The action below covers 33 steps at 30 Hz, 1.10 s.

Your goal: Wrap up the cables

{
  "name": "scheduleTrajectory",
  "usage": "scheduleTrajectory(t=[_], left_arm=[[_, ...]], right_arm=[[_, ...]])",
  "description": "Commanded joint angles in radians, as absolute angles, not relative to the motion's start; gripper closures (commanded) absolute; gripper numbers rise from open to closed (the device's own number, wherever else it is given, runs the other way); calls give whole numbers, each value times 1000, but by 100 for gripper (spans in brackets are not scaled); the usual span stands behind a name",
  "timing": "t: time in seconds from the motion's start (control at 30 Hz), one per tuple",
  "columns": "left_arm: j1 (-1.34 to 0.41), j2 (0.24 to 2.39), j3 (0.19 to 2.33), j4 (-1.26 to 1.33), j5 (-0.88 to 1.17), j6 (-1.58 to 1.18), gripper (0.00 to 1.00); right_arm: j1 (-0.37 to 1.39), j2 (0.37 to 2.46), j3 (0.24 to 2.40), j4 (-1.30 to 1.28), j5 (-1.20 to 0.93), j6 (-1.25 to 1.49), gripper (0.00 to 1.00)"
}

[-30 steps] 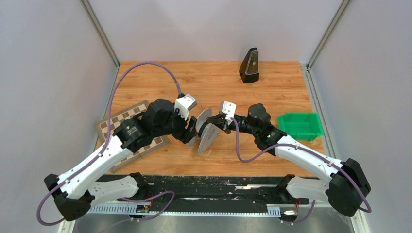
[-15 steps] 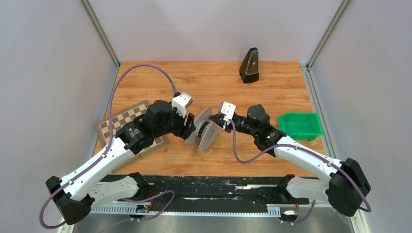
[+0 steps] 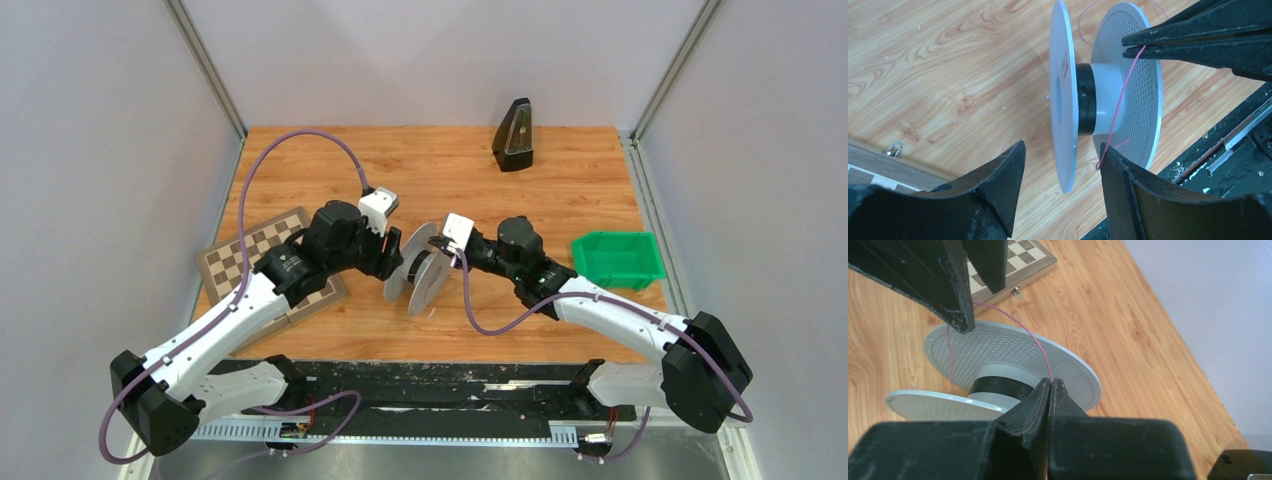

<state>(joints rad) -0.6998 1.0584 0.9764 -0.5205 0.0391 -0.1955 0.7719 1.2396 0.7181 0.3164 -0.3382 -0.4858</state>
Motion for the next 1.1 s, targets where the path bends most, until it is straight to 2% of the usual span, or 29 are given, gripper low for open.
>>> scheduleTrajectory(t=[0.0,0.27,0.63,0.87,1.07], left_arm=[[-695,1057,971,-458,86,-186,35],[-693,1084,968,-456,51,-171,36],[-692,1118,960,-443,17,-183,48],[-692,1127,959,-455,21,-182,48],[-692,1115,961,-465,48,-178,43]], right_arm=[[778,1249,705,397,-307,-536,100],[780,1264,703,415,-302,-557,100],[795,1265,697,395,-281,-601,100],[797,1270,682,412,-256,-614,100],[798,1277,675,423,-252,-633,100]])
